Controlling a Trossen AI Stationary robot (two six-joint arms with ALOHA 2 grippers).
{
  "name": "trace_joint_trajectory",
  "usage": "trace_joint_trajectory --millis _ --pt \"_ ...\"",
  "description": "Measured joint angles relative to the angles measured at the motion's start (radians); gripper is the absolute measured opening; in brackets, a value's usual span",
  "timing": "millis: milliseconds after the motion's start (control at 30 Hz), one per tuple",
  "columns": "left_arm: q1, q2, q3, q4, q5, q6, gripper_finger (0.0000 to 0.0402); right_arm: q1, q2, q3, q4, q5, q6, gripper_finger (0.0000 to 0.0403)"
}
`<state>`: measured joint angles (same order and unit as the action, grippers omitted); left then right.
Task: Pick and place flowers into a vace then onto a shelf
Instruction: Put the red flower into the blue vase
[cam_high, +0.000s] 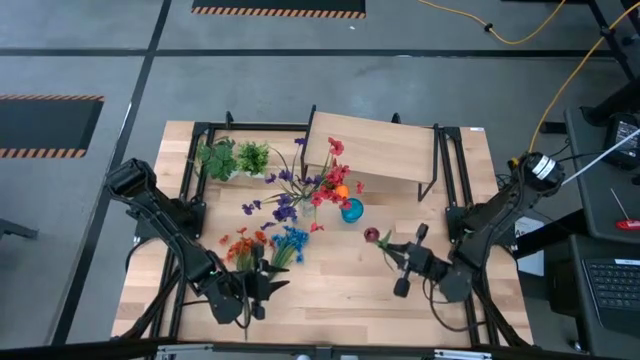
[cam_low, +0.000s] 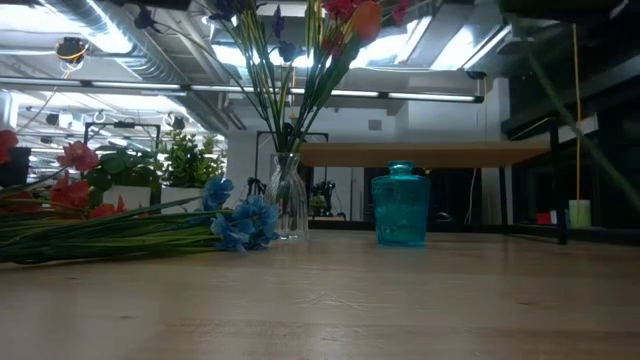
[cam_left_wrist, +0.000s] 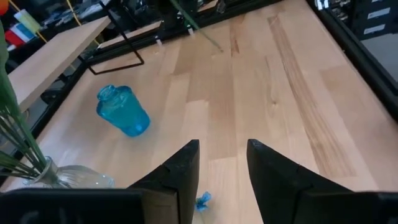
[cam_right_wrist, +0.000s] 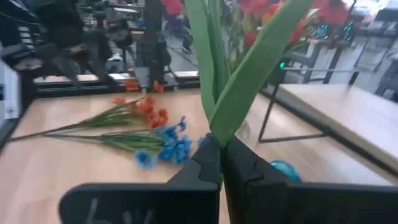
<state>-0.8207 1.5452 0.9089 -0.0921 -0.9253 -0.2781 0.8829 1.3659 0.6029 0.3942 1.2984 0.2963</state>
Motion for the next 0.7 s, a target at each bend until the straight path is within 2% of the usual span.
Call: trace_joint_trajectory --millis 67,133,300,600,700 --pt "0.0 0.0 0.0 0.0 0.0 0.013 0.0127 -0.018 -0.007 -0.035 0.132 -0.007 -0.099 0.0" --pt "0.0 0.0 0.0 0.0 -0.01 0.014 0.0127 -0.041 -0.015 -0.072 0.294 -0.062 -0.212 0.0" --pt "0.0 0.0 0.0 0.003 -0.043 0.038 0.0127 -0.118 -0.047 -0.149 0.646 -0.379 -0.478 0.0" --pt "0.0 0.0 0.0 0.007 -0.046 0.038 0.0127 -0.26 -0.209 -0.248 0.722 -0.549 -0.598 0.0" --pt "0.0 0.0 0.0 0.007 -0.053 0.038 0.0127 -0.294 -0.251 -0.269 0.773 -0.568 -0.662 0.0"
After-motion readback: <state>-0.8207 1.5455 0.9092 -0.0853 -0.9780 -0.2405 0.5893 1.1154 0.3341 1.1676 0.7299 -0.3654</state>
